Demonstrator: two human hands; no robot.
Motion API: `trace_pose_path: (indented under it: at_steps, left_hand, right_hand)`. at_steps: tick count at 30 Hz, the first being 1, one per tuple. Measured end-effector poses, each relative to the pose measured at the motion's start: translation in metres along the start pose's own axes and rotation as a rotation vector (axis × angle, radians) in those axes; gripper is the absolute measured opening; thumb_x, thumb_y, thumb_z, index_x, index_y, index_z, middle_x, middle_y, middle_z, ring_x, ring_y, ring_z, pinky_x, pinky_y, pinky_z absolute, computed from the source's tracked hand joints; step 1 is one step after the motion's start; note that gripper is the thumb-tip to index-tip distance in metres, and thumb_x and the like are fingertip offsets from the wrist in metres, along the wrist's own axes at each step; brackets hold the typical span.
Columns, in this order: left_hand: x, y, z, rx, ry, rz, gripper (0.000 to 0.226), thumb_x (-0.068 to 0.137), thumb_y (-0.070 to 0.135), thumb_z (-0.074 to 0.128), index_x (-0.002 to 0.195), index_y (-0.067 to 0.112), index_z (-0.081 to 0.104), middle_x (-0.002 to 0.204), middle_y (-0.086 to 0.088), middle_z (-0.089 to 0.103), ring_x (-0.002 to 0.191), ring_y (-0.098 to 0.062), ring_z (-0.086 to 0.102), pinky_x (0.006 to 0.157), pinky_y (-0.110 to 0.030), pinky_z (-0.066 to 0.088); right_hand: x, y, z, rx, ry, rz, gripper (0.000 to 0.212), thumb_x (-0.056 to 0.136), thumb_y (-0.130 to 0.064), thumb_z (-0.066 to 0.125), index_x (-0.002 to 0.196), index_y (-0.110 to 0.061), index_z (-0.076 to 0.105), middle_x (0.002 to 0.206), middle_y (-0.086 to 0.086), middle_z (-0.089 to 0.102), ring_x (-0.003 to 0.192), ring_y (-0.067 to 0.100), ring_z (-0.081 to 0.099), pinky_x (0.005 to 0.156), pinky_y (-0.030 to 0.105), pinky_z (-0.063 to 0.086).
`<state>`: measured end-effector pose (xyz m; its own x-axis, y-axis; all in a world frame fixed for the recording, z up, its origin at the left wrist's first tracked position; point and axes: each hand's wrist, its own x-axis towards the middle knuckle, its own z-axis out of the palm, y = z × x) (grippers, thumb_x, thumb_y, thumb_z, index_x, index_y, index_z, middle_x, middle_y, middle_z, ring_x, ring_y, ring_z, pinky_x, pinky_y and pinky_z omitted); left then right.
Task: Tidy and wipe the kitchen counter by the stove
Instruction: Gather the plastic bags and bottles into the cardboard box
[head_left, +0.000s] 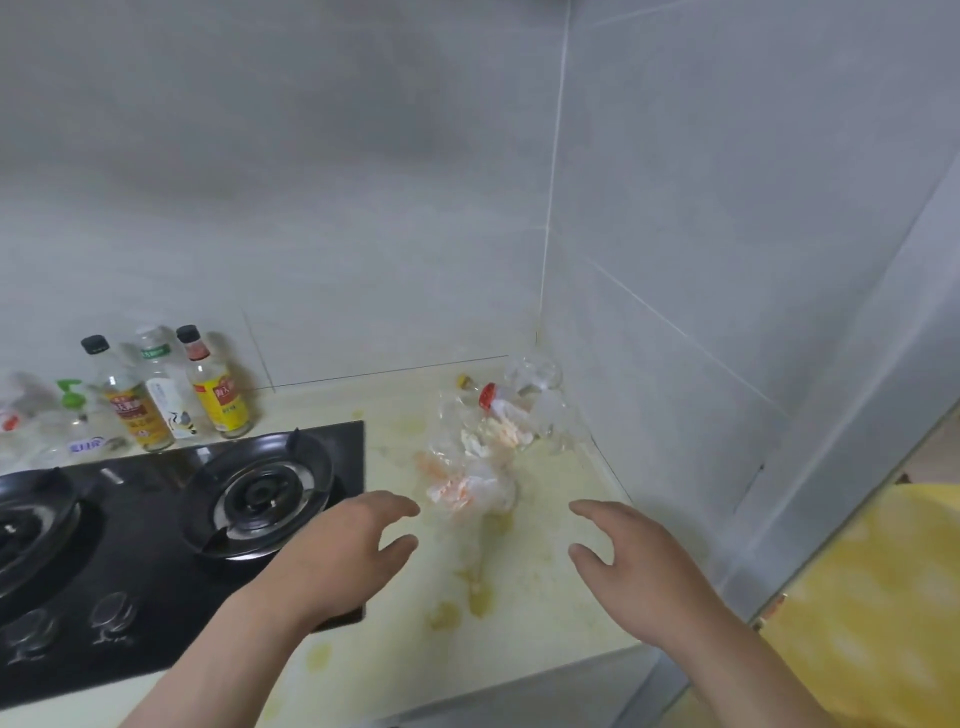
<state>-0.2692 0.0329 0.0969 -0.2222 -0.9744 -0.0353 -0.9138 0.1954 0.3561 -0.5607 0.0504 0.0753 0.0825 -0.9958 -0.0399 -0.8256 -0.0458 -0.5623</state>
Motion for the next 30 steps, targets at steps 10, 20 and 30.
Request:
trace_pose_path:
  at_steps: [10,20,30]
  left_hand:
    - [0.121,-0.037,0.037,-0.152,0.000,-0.100,0.043,0.095,0.043,0.053,0.136,0.033,0.051,0.140,0.017,0.050,0.125,-0.006,0.050,0.099,-0.020,0.039]
    - [0.233,-0.065,0.101,-0.275,-0.100,-0.372,0.067,0.089,0.052,0.055,0.146,0.022,0.038,0.142,-0.002,0.050,0.124,-0.021,0.053,0.097,-0.033,0.046]
    - [0.289,-0.072,0.141,-0.307,-0.112,-0.470,0.072,0.087,0.048,0.062,0.147,0.018,0.036,0.144,-0.006,0.045,0.126,-0.025,0.051,0.100,-0.036,0.044]
  right_hand:
    - [0.124,0.025,0.016,-0.051,-0.035,0.048,0.060,0.092,-0.038,0.056,0.149,-0.029,0.036,0.151,-0.013,0.036,0.140,0.007,0.033,0.114,0.022,0.027]
    - [0.225,0.059,0.056,-0.003,-0.023,0.192,0.071,0.083,-0.039,0.063,0.148,-0.026,0.037,0.148,-0.004,0.042,0.136,0.016,0.039,0.112,0.033,0.035]
    - [0.295,0.073,0.072,-0.010,0.330,0.075,0.047,0.083,-0.040,0.065,0.123,-0.015,0.065,0.078,-0.007,0.054,0.075,0.017,0.056,0.072,0.029,0.048]
